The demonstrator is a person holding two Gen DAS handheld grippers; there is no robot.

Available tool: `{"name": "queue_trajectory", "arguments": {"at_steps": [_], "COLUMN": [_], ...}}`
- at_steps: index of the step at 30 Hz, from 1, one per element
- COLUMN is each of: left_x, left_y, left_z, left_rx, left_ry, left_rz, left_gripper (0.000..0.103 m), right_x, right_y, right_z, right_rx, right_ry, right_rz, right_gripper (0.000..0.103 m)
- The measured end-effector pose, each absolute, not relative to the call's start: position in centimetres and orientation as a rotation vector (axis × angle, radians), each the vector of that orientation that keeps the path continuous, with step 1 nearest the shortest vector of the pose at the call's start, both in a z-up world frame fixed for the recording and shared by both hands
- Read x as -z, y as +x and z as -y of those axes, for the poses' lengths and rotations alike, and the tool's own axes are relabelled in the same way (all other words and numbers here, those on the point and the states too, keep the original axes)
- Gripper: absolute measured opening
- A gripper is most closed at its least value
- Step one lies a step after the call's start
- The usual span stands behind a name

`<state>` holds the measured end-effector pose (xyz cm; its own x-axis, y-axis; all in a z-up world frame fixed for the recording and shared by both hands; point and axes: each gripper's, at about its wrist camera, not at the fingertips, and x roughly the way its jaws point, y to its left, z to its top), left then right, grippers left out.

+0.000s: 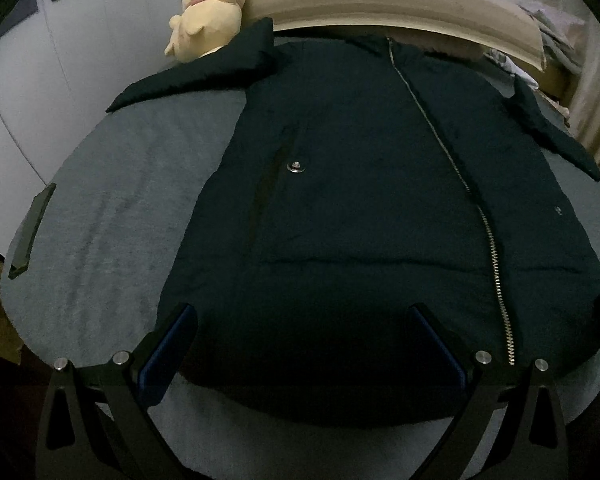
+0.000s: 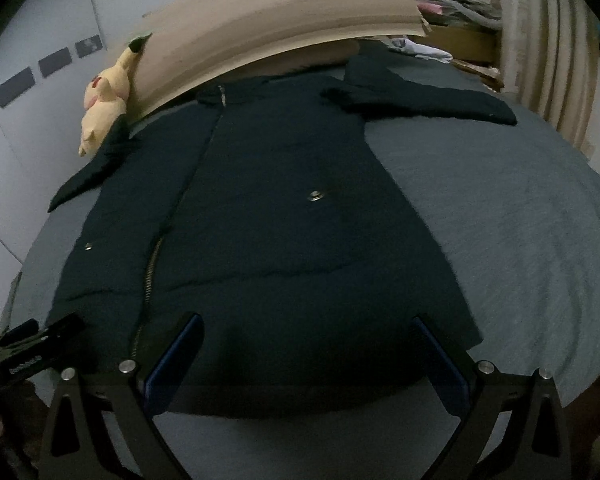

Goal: Fold large clothes

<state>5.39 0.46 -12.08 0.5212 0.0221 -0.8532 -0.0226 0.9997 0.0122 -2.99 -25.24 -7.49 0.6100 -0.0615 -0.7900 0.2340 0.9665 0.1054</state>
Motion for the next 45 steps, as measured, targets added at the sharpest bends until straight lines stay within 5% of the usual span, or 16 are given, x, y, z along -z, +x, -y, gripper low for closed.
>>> {"name": "queue_trajectory", "arguments": {"at_steps": [22,35,40,43,45], "left_x": [10.4,15.9,16.1,16.1,16.2], "left_y": [17.7,19.9,19.8,19.9,19.9], "left_z": [4.3,2.9,3.1,3.1,3.0], "left_rx": [0.028,0.037,0.031,0.032,0.034], "left_ry": [0.151,0.049,0.06,0.057,0.053], "left_rz": [-0.886,-0.923,-0.912,-0.909,-0.906], "left_gripper": [0.103,0.103,0.103,0.103,0.103], "right_x": [6.4,11.8,12.9,13.4,13.0], "right_y": [10.3,18.1,21.4,23.3,24.9], "right_z": [46.7,64.5,66.1,66.3,66.6], "right_rx": [0.213,0.385,0.421,0.476,0.543], "right_ry": [0.517,1.102,1.116,1.07,0.993], "right_rz": [-0.795,-0.655,-0.657,-0.72,-0.787], "right_gripper": [0.103,0.102,0.091,0.074,0.041]}}
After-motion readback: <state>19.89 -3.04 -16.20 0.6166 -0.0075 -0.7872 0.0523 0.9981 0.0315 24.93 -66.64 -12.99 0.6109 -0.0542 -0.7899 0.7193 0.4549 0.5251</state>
